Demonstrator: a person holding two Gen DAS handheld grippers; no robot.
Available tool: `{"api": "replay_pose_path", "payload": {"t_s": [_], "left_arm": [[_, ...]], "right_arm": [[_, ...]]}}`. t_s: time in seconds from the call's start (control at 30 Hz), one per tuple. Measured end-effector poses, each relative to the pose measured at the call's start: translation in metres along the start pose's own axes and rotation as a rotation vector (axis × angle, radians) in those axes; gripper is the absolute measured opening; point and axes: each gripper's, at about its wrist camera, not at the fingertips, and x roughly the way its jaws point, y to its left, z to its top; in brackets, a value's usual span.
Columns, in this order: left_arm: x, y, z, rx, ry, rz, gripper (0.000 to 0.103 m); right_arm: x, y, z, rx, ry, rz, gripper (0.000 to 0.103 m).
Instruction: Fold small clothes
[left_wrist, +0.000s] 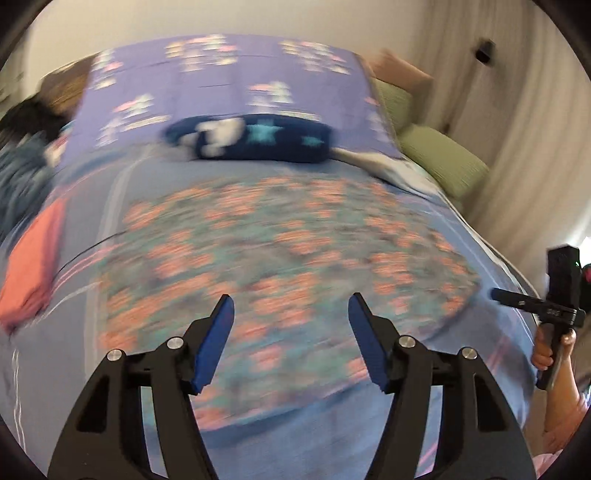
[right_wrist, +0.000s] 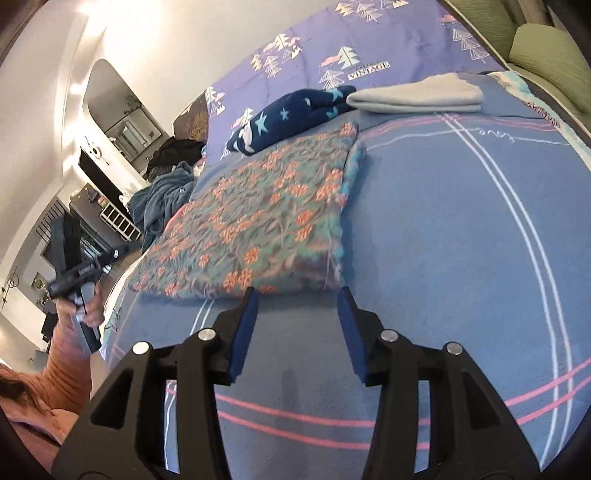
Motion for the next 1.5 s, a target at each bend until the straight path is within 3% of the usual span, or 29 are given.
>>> {"api": "replay_pose_path", "payload": {"t_s": [0.17,0.23,0.37,0.43,0.63,0.73,0.87,1.0,1.1,1.13,1.17,1.23,1.3,1.33,1.4,1.5], "left_arm": [[0.047,-0.074,0.034,0.11,0.05,-0.091,0.067],[0.071,-0.099,0.048,0.136,0.073,-0.112,0.079],[0.122,-0.133,0.072,0.162,0.141,-0.117,0.085],[0.148,-0.145,0.082,0.162,0.19,-0.122,0.09],[0.222,-0.173,0.111,0.185,0.268,0.016,0.097],[0.246,-0.183,0.124,0.195,0.304,0.036,0.097],[0.274,-0.198,0.13,0.24,0.378,0.103,0.097],[0.287,-0.201,0.129,0.253,0.423,0.157,0.088],[0.284,-0.201,0.133,0.245,0.438,0.17,0.075],[0.283,-0.202,0.132,0.248,0.439,0.171,0.068],[0.281,-0.203,0.132,0.254,0.439,0.172,0.064],[0.279,-0.205,0.131,0.275,0.426,0.192,0.044],[0.278,-0.202,0.132,0.276,0.417,0.2,0.035],[0.277,-0.2,0.133,0.268,0.413,0.193,0.029],[0.277,-0.197,0.135,0.262,0.404,0.182,0.028],[0.28,-0.193,0.135,0.24,0.405,0.174,0.028]], "right_arm": [[0.001,-0.014,-0.012,0.07,0.0,0.08,0.047],[0.001,-0.022,-0.012,0.103,-0.005,0.115,0.047],[0.002,-0.029,-0.001,0.079,-0.012,0.122,0.06],[0.005,-0.03,0.008,0.043,-0.002,0.112,0.061],[0.023,-0.038,0.028,0.012,0.047,0.131,0.061],[0.03,-0.039,0.03,0.018,0.063,0.159,0.061],[0.027,-0.034,0.03,-0.017,0.038,0.17,0.046],[0.025,-0.025,0.037,-0.088,0.032,0.135,0.045],[0.041,-0.027,0.049,-0.084,0.088,0.14,0.045],[0.047,-0.029,0.051,-0.069,0.114,0.161,0.034],[0.053,-0.031,0.052,-0.055,0.147,0.19,0.008],[0.053,-0.032,0.053,-0.022,0.16,0.231,0.005],[0.016,-0.025,0.058,-0.026,0.053,0.323,0.005],[0.003,-0.024,0.06,-0.04,0.013,0.312,0.005],[-0.01,-0.017,0.055,-0.115,-0.012,0.233,0.005],[0.005,-0.027,0.038,-0.069,0.096,0.209,0.005]]}}
